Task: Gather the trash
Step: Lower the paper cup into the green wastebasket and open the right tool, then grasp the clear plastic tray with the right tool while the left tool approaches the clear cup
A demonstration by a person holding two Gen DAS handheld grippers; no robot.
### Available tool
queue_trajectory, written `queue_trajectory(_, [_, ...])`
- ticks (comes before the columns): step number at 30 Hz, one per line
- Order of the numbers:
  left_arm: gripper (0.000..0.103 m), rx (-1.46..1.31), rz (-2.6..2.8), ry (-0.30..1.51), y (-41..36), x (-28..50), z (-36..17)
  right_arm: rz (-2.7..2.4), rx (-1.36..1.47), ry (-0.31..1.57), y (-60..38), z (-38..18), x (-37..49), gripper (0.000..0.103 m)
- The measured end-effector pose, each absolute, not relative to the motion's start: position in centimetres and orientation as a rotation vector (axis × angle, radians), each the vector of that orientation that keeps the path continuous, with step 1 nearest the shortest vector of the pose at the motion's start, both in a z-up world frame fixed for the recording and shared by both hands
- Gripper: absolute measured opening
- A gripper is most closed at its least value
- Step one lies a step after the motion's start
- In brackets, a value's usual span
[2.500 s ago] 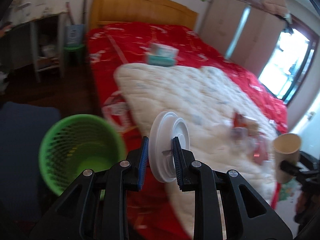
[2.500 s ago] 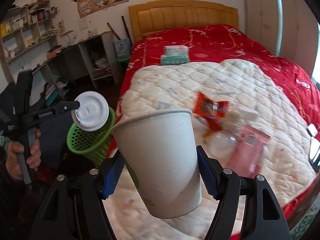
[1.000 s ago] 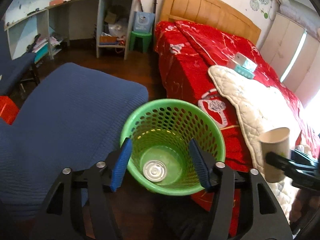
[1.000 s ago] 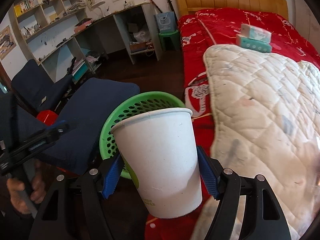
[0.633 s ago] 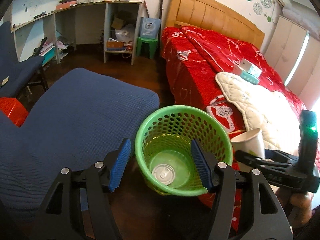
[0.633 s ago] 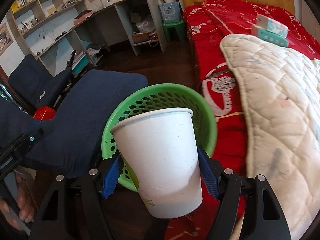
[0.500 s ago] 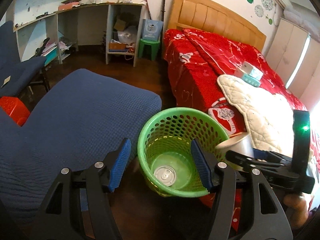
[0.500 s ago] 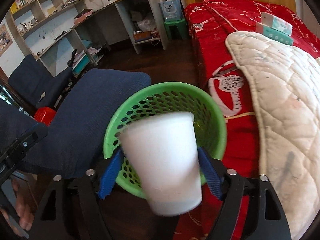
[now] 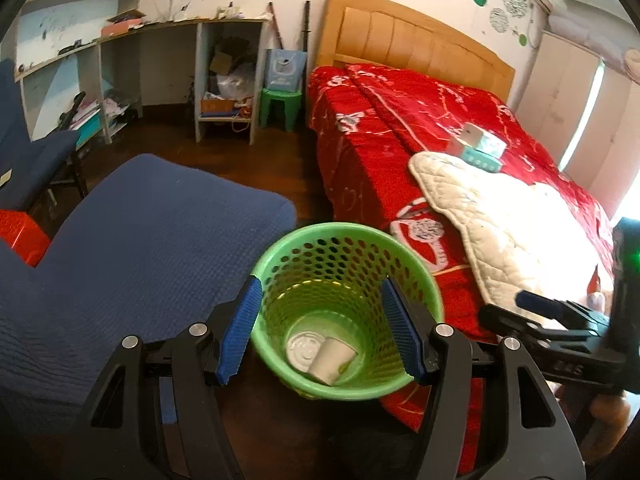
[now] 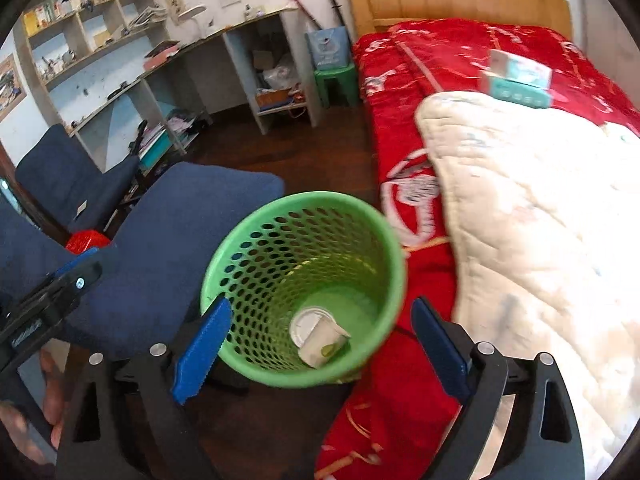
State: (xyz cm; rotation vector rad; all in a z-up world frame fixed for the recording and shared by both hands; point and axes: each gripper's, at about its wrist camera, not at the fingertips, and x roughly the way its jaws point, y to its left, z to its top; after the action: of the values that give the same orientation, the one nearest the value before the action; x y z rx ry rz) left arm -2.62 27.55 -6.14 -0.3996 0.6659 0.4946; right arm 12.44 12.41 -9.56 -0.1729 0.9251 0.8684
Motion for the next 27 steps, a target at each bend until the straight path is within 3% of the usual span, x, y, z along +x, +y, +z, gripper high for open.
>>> queue_trajectory(15, [0.077, -0.331, 0.314, 0.69, 18.9, 1.9, -4.8, 0.522, -0.159, 0.82, -5.1, -6.9, 11.4, 0.093])
queue_trajectory(27, [0.079, -0.312, 0.191, 0.728, 13.5, 5.1, -4.9, 0.181, -0.1, 0.76, -18.9, -6.7, 11.6, 0.095])
